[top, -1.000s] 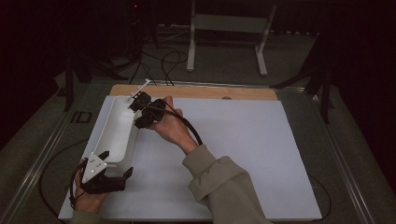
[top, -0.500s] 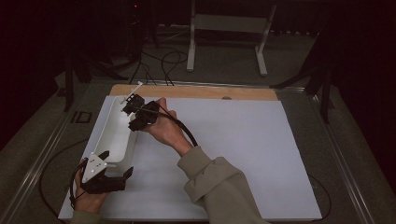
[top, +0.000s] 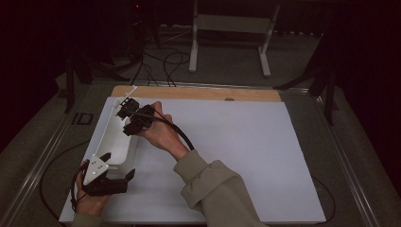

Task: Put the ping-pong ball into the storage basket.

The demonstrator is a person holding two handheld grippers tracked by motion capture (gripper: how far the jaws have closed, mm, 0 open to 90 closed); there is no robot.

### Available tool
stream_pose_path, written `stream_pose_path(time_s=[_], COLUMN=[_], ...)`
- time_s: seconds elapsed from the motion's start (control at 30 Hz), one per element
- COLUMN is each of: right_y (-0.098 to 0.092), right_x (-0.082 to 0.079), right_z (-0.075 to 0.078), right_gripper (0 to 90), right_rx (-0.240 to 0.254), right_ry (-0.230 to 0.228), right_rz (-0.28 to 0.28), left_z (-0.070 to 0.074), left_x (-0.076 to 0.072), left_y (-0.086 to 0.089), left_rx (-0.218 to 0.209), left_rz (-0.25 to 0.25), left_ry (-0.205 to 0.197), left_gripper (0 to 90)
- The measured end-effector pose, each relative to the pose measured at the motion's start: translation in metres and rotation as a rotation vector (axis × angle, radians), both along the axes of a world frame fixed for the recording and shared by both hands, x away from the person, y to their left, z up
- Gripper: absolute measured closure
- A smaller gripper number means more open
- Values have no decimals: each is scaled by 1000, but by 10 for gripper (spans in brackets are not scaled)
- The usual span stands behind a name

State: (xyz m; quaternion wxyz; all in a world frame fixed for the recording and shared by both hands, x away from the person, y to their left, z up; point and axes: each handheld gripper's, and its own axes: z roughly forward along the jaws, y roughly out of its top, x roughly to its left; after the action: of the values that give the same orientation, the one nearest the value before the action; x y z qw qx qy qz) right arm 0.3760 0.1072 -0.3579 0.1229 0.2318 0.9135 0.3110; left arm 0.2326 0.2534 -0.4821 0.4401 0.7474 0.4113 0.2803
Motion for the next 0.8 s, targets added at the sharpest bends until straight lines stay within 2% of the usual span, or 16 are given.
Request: stream_pose_path(time_s=[0.8], right_y=[23], right_x=[-7], right_z=[-12], right_gripper=[509], right_rx=[15], right_ry=[11], right_rz=[27], left_z=[0], left_x=[0], left_y=[0], left_rx=[-4], left_rz=[1], left_ry=[-3], left_gripper=[2])
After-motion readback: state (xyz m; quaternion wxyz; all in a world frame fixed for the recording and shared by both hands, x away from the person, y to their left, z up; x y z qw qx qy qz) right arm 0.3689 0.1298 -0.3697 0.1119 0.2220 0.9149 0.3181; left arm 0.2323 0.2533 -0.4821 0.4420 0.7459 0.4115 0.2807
